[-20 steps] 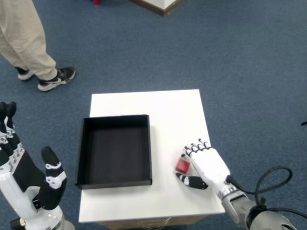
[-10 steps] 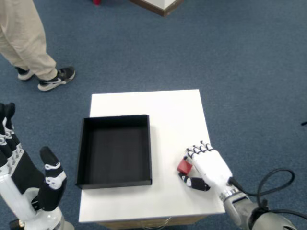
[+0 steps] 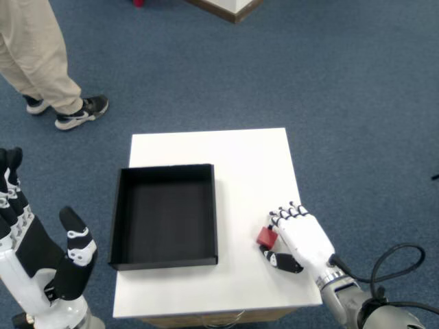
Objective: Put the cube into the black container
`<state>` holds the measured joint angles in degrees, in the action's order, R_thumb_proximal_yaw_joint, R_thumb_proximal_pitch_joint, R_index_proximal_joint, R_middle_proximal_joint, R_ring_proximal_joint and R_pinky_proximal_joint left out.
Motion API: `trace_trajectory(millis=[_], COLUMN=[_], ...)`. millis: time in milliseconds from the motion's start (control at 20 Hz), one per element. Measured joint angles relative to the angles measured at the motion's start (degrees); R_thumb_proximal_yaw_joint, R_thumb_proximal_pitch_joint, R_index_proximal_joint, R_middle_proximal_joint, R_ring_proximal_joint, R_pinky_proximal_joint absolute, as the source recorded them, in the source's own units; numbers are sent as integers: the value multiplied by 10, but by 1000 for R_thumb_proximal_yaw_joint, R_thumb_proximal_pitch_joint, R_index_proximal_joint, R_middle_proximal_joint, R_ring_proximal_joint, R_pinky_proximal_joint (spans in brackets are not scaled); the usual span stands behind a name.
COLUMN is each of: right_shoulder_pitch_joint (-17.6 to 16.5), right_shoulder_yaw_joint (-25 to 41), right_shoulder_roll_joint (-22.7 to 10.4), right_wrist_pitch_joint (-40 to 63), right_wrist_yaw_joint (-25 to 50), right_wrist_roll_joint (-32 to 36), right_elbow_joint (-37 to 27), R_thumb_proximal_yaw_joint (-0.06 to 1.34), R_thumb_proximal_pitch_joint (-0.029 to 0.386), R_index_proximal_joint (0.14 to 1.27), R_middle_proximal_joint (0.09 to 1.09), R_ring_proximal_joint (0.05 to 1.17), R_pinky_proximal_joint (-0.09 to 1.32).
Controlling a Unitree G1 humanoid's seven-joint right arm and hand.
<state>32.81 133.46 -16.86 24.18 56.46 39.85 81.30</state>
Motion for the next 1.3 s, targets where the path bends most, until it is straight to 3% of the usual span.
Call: trace_trajectory(millis=[650, 1000, 1300], right_shoulder_pitch_joint=[1, 32, 33], right_shoulder_yaw_joint=[-10, 2, 17], right_shoulder_roll_joint=[0, 16, 18], right_wrist_pitch_joint=[16, 112, 145], right_wrist_yaw_joint=[9, 153, 242], right_wrist_roll_joint=[6, -3, -25], right_elbow_joint=[0, 12, 25], R_thumb_proximal_yaw_joint=[1262, 1249, 1233], R_thumb_proximal_pitch_joint=[174, 179, 185], R_index_proximal_joint=[1063, 1046, 1027], R_middle_proximal_joint=[349, 338, 328], R_ring_proximal_joint=[298, 291, 282], R_pinky_proximal_joint=[192, 192, 182])
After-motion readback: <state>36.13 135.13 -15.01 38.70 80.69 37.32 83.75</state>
